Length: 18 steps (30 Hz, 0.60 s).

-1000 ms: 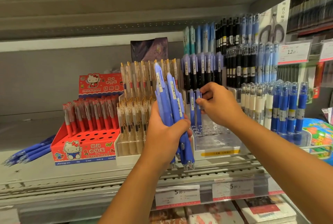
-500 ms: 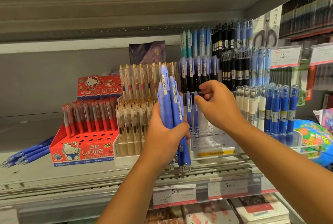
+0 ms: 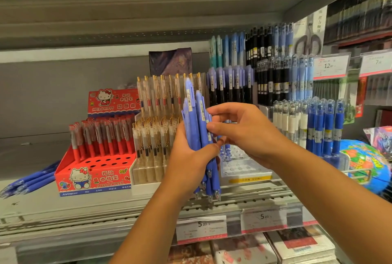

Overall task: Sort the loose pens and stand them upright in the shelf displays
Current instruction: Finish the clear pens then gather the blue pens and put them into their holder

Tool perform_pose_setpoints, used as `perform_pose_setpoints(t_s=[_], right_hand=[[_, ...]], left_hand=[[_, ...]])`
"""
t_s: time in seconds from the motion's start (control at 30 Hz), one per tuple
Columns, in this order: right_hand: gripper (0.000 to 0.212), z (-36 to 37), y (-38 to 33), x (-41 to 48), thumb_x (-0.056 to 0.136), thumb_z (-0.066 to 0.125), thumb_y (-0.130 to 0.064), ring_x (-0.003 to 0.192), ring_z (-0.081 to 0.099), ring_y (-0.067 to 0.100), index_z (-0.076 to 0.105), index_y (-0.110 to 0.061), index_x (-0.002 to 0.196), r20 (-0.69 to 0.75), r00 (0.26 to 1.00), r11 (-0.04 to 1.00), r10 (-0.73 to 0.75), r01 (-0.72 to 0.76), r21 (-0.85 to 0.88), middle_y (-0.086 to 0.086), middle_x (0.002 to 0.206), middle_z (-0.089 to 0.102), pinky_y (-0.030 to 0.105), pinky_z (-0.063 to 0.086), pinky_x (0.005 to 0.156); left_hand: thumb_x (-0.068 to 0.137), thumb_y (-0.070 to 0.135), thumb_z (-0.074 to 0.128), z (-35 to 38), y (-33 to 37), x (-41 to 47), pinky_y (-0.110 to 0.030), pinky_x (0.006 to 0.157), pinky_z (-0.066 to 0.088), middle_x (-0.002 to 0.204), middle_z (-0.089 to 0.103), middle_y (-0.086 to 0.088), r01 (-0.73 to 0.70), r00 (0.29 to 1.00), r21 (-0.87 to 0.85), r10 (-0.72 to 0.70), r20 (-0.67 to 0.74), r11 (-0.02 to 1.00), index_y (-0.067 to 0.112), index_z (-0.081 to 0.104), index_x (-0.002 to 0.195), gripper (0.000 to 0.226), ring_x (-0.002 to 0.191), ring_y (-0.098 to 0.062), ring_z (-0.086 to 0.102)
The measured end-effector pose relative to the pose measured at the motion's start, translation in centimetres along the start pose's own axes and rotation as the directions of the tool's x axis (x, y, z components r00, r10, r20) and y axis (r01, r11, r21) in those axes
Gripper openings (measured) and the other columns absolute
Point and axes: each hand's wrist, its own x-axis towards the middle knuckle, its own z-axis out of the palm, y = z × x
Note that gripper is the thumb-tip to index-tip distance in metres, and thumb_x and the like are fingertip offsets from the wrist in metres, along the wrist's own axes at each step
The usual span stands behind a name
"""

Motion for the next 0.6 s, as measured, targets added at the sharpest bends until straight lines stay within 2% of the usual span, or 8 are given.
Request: perform_pose_setpoints(t_s=[0.1, 0.2, 0.33, 0.5, 0.6], right_hand=[[0.025, -0.1, 0.0, 0.0, 0.086, 0.070, -0.002, 0.070, 0.065, 0.012, 0.068, -0.009, 0.110, -0.013, 1.000, 1.000, 0.026, -0.026, 0.015, 0.006, 0.083, 0.063, 0.024, 0.054, 0.062], [0.022, -0.3, 0.1, 0.1, 0.088, 0.067, -0.001, 0.070, 0.065, 0.010, 0.068, -0.010, 0.108, -0.024, 0.997, 0.996, 0.070, -0.069, 0.055, 0.004, 0.084, 0.062, 0.024, 0.054, 0.062], [0.018, -0.8, 0.2, 0.3, 0.091, 0.063, 0.000, 0.071, 0.063, 0.012, 0.067, -0.007, 0.107, -0.030, 0.993, 0.984, 0.113, -0.108, 0.141, 0.007, 0.088, 0.066, 0.024, 0.054, 0.062], [0.016, -1.8, 0.0, 0.6, 0.093, 0.060, -0.001, 0.076, 0.063, 0.016, 0.066, -0.006, 0.108, -0.059, 0.992, 0.982, 0.113, -0.102, 0.159, 0.007, 0.094, 0.074, 0.028, 0.054, 0.064], [0.016, -2.4, -0.5, 1.1, 0.093, 0.060, 0.001, 0.075, 0.065, 0.016, 0.064, -0.007, 0.107, -0.118, 0.990, 0.988, 0.076, -0.060, 0.139, 0.010, 0.094, 0.074, 0.031, 0.058, 0.067]], left_hand=[[0.084, 0.021, 0.076, 0.1, 0.1, 0.0, -0.033, 0.080, 0.060, 0.114, 0.068, 0.013, 0.009, 1.000, 0.024, -0.009, 0.003, 1.000, 0.044, 0.045, 0.134, 0.063, 0.101, -0.011, 0.069], [0.073, 0.035, 0.076, 0.1, 0.2, 0.0, -0.027, 0.080, 0.060, 0.117, 0.068, 0.015, 0.018, 1.000, -0.004, -0.018, 0.005, 1.000, 0.036, 0.042, 0.141, 0.076, 0.103, -0.009, 0.068], [0.075, 0.034, 0.073, 0.1, 0.3, 0.0, -0.019, 0.074, 0.057, 0.112, 0.069, 0.016, 0.021, 1.000, -0.038, -0.021, -0.007, 0.999, 0.034, 0.044, 0.140, 0.072, 0.097, -0.006, 0.069], [0.090, 0.013, 0.068, -0.2, -0.3, 0.2, -0.016, 0.065, 0.055, 0.094, 0.070, 0.021, 0.036, 0.999, -0.003, -0.036, -0.018, 0.999, 0.037, 0.047, 0.131, 0.051, 0.085, -0.006, 0.070], [0.092, 0.006, 0.065, -0.3, -0.3, 0.1, -0.019, 0.059, 0.056, 0.079, 0.069, 0.013, 0.041, 0.999, -0.007, -0.041, -0.013, 0.999, 0.034, 0.047, 0.130, 0.051, 0.068, -0.011, 0.069]])
